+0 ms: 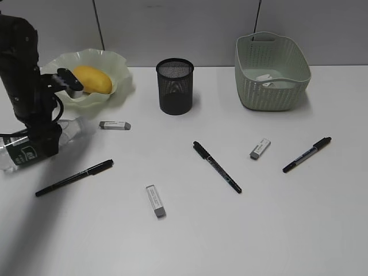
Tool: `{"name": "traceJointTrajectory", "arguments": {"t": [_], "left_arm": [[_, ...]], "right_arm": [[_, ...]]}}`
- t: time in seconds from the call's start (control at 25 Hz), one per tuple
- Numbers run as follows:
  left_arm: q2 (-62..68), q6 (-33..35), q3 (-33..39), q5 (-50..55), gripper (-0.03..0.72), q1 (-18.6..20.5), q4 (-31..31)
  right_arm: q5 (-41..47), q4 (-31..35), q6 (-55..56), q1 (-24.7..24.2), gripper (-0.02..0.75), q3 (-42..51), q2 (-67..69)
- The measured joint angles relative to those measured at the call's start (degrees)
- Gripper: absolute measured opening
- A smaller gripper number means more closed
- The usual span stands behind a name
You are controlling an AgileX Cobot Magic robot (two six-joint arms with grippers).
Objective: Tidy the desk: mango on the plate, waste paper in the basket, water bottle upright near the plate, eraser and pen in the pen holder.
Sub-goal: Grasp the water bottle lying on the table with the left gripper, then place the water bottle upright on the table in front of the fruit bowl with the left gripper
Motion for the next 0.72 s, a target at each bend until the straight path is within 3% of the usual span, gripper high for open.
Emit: {"name": "traceJointTrajectory", "arguments": {"t": [0.12,0.4,0.72], "left_arm": [[0.05,0.0,-0.09,0.87,0.508,0.0,0.11],[-0.01,-4.55,-0.09,1.44,0.496,0.0,-0.21],[-8.42,-12.71,-0.09,2.44,0.495,0.0,-5.19]], "right_arm": [[0.0,0.0,0.0,0.0,0.479,0.0,0.0],[0.0,0.0,0.0,0.0,0.477,0.0,0.0],[0.0,0.0,0.0,0.0,0.477,0.0,-0.05]]}}
